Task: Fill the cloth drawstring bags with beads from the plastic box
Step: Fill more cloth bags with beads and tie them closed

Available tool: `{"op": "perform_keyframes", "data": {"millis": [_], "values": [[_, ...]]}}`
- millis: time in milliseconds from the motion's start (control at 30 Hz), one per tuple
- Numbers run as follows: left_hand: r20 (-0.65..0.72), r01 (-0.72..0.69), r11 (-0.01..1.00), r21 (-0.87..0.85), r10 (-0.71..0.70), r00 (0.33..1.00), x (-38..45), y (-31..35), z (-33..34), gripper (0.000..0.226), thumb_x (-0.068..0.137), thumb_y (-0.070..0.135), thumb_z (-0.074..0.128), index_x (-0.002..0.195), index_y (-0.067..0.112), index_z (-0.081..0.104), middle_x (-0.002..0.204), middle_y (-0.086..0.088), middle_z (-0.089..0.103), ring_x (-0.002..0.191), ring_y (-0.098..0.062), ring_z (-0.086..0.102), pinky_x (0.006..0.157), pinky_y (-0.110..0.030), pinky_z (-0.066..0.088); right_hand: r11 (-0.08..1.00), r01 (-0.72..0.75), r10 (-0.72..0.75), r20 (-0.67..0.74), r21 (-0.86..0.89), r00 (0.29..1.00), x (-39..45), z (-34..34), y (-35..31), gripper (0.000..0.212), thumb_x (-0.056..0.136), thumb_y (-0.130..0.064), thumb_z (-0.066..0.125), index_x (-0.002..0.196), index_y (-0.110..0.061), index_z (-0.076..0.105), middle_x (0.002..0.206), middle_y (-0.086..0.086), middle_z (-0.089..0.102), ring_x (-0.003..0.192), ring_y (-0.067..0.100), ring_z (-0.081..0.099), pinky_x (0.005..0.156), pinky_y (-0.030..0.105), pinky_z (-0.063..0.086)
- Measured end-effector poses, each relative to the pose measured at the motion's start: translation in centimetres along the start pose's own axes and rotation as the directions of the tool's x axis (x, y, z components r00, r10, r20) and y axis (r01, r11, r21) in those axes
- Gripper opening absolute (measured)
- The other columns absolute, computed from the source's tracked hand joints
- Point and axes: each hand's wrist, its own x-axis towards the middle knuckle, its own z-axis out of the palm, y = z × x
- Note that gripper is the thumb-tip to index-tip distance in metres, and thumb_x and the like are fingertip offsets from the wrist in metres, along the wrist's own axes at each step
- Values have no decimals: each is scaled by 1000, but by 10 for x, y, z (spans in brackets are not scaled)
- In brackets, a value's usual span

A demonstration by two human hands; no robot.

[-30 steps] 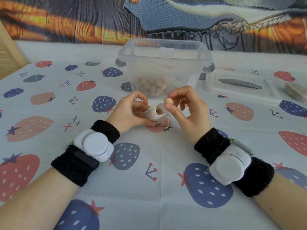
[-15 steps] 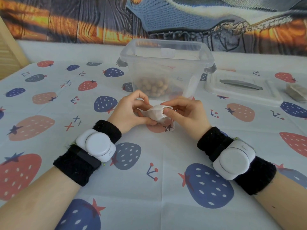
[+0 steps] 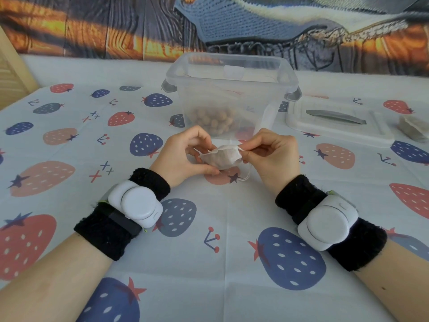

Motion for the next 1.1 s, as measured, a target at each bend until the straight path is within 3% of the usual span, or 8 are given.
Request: {"op": "perform_keyframes", "data": {"millis": [167,300,567,667,767,900,967,1100], "values": [[-10,-29,1000,5,29,1000,-1,1,0,46,57,1,87,81,19,52,89,6,70,80,-5,63,76,-29,49,998,-54,52,87,24,995,2,-3,1,32,74,16,66,67,-15,62,63,-5,59,54,3,56,61,17,50],[-61,-62,998,11,62,996,0,-2,-2,41,59,0,85,78,16,52,93,3,72,86,-14,66,80,-35,51,988,-108,130,226,-108,965,2,-2,7,42,79,19,53,98,-17,64,75,-2,52,62,-2,52,66,10,46],[-49,-68,998,-8,68,997,0,-3,-1,39,61,-5,83,76,17,55,86,-3,68,91,-12,67,84,-23,52,931,68,9,208,-358,978,-3,0,6,21,81,6,61,93,-5,74,79,-2,66,68,6,58,67,14,48],[-10,-49,998,-30,49,999,0,-3,-1,38,62,-5,82,78,16,56,89,-7,69,93,-12,66,85,-24,52,948,53,0,168,-314,986,-4,0,5,17,77,8,65,86,-4,74,73,5,67,62,3,56,61,10,46],[17,-45,999,-29,46,999,-1,-3,-1,37,63,-1,83,79,17,56,92,0,69,93,-17,65,84,-31,54,965,41,-16,100,-258,995,-4,0,5,20,73,13,67,80,-4,74,71,11,68,60,8,54,60,15,47],[38,-18,1000,-22,19,999,-1,-2,0,41,61,-1,84,80,13,52,97,5,71,91,-20,65,82,-34,55,966,105,-94,57,-237,994,-4,2,6,17,72,11,66,77,-4,73,67,-7,63,62,14,57,65,25,52],[25,-16,999,-29,17,1000,-2,-1,1,42,60,-2,84,79,12,49,95,4,71,87,-21,65,80,-34,55,960,157,-144,69,-231,987,-6,2,6,15,73,8,64,79,-2,73,69,-4,62,66,16,58,69,28,53],[3,-19,1000,-18,19,1000,-1,-2,2,40,62,-3,83,78,11,49,92,5,71,84,-26,64,79,-33,54,964,162,-145,95,-213,985,-6,3,5,22,75,12,65,83,-6,73,73,-3,65,70,9,60,71,19,53]]}}
